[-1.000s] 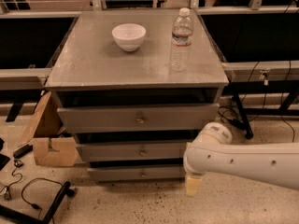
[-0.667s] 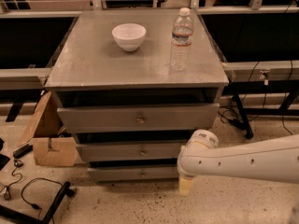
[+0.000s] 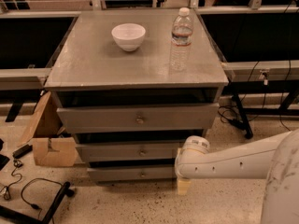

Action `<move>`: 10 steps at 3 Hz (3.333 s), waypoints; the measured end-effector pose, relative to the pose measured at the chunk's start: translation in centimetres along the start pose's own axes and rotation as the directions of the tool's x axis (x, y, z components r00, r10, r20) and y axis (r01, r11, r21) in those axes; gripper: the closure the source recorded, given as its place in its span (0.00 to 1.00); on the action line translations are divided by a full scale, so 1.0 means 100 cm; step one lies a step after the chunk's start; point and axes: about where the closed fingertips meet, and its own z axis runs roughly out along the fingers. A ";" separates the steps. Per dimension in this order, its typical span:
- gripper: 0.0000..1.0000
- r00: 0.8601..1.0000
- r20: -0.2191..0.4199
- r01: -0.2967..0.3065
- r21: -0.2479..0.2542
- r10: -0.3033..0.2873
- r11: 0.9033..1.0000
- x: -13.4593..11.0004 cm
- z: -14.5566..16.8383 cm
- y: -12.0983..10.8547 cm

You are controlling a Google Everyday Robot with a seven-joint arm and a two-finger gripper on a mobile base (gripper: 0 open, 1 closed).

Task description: Open bottom drawer

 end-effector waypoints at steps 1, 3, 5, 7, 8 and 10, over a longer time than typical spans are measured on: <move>0.00 1.000 0.000 -0.002 -0.001 0.002 1.000 0.000 0.000 0.000; 0.00 0.999 0.011 0.047 -0.050 -0.046 0.998 -0.026 0.090 0.033; 0.00 0.996 0.056 0.068 0.002 -0.068 0.998 -0.037 0.184 0.046; 0.00 0.990 0.074 0.113 0.072 -0.119 0.991 -0.051 0.225 0.006; 0.00 0.993 0.054 0.103 0.051 -0.105 0.993 -0.054 0.247 -0.011; 0.00 0.999 0.049 0.016 -0.026 -0.015 1.000 -0.056 0.285 -0.015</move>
Offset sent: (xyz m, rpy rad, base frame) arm 0.0058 0.0394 -0.0956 -0.0088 0.0450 0.0800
